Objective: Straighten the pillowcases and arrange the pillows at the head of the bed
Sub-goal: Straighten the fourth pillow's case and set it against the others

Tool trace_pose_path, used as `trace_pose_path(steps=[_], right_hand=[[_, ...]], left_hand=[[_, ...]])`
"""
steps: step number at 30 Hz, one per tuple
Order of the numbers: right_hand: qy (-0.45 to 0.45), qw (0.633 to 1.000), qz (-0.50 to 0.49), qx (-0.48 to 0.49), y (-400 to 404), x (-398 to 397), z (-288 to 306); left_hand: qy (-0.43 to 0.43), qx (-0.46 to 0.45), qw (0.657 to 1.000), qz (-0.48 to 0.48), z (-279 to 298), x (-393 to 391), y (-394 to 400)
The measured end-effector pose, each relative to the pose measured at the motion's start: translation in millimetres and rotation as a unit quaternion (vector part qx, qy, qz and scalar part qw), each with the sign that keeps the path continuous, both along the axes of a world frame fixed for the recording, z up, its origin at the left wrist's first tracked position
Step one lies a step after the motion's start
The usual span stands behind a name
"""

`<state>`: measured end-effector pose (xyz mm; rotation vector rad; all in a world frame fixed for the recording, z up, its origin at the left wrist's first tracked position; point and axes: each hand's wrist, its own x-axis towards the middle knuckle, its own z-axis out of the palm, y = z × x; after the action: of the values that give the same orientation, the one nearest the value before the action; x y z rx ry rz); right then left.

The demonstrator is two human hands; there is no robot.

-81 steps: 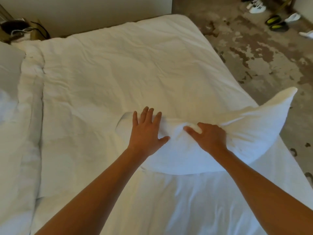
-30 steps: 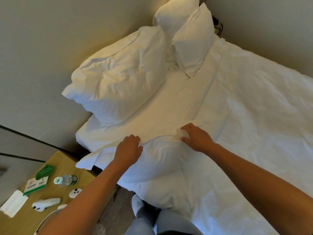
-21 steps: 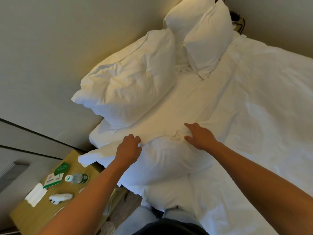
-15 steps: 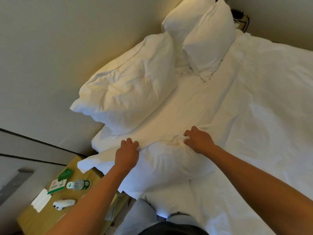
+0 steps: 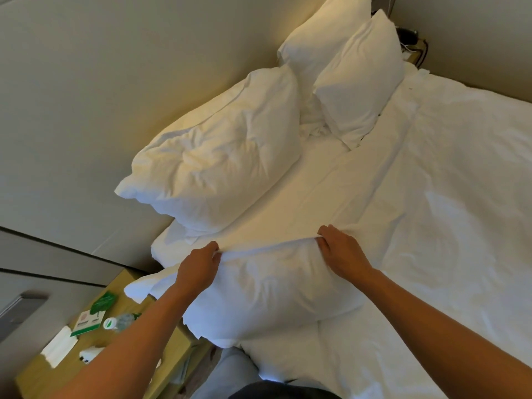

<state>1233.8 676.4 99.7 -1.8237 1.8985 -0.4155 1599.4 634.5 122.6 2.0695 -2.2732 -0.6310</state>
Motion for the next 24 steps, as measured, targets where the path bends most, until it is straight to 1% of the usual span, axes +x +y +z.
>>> trace_pose_path(steps=[3,6,9,13,16,22,24], right_hand=[[0.001,1.000,0.005,0.020,-1.1,1.0,-1.3],[0.019,1.000,-0.005,0.018,-4.5,2.4,-2.8],[0.029,0.999,-0.026,0.020,-5.6,5.5,-3.9],[-0.014,0.997,-0.075,-0.006,-8.6,6.9,1.1],[-0.034,0.996,-0.082,-0.020,-14.8,7.6,11.0],[-0.066,0.990,-0.101,-0.072,-42.5,12.7,49.3],[-0.072,0.987,-0.103,-0.104,-57.8,14.5,69.4]], left_hand=[[0.027,0.036,0.999,-0.010,-4.2,8.0,5.5],[0.043,0.043,0.998,0.011,-6.1,13.9,9.6],[0.046,0.019,0.998,0.023,-3.6,18.9,11.4],[0.029,-0.034,0.999,0.026,5.0,25.2,15.0],[0.029,-0.048,0.998,0.032,14.3,26.5,13.9],[0.042,-0.081,0.995,0.029,52.0,24.4,-2.1],[0.043,-0.102,0.993,0.032,71.0,25.8,-10.8]])
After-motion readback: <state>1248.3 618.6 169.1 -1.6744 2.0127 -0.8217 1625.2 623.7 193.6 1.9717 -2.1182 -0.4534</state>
